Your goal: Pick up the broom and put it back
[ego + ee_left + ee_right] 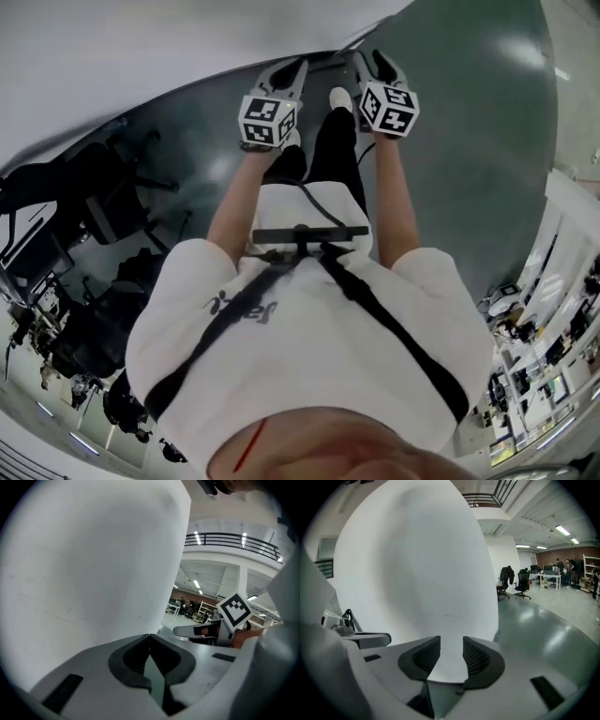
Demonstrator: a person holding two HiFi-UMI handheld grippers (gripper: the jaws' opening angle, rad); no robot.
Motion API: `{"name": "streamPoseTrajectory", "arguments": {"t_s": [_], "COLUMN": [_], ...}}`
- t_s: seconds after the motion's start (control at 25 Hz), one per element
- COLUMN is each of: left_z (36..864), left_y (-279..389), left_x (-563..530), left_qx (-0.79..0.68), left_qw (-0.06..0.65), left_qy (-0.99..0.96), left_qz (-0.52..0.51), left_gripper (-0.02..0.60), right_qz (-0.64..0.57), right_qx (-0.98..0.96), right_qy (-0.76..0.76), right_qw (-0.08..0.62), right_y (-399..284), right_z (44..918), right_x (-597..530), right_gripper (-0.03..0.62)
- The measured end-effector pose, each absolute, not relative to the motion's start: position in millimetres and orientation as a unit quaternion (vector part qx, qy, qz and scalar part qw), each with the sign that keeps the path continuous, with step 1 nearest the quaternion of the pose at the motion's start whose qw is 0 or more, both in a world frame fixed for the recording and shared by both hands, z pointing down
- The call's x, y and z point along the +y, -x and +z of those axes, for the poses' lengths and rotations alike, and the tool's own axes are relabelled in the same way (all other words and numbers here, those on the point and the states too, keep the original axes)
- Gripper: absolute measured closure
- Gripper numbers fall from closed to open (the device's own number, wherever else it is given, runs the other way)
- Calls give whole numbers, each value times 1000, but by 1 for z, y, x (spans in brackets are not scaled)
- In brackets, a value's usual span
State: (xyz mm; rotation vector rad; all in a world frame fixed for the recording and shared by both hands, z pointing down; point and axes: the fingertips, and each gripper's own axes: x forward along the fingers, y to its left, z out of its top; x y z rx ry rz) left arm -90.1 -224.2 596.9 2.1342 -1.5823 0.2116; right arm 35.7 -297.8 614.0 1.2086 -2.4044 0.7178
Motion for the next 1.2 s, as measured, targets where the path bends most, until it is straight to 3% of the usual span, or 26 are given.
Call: {"name": "streamPoseTrajectory", "arguments": {"t_s": [0.32,0.68,1.2], "left_z": [489,377,357], "left_y": [131,154,143], "left_x": [-194,-167,-151], "left_qx": [-602,-622,-617], "left_qw": [168,68,48], "left_qy": [-780,-779,-783], "left_qz": [23,-40,-66], "left_gripper": [570,570,569], "right_qz": [176,128,90], "right_qx": [-881,-910,-908], "right_qy": [-432,-395,-410], "right_qw": [82,10,17], "right_y": [12,69,75], "right_z": [484,381,357], "right_x": [-246,-215,-207], "right_gripper": [586,588,586]}}
